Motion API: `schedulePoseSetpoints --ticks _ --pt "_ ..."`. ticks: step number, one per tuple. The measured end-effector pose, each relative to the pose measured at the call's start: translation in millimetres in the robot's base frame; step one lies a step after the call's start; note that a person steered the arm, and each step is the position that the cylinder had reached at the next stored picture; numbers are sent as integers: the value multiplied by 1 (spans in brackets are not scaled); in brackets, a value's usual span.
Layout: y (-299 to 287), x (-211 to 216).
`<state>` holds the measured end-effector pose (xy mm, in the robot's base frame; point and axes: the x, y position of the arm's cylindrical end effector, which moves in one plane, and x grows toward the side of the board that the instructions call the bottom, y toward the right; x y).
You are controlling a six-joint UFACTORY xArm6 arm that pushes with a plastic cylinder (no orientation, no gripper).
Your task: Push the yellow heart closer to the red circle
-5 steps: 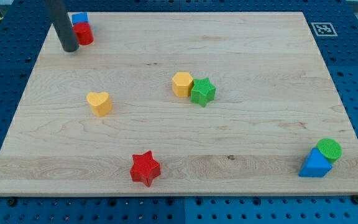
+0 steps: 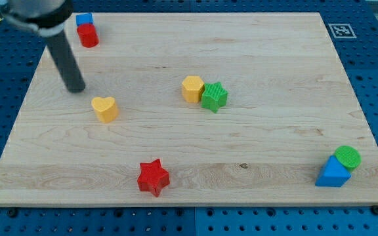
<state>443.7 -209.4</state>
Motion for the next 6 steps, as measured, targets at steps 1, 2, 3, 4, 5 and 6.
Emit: schedulePoseSetpoints --ticks 1,2,3,4,5,6 --pt "3 59" --pt "32 97" --pt "73 88" --pt "77 51" --pt "69 6" --pt "64 -28"
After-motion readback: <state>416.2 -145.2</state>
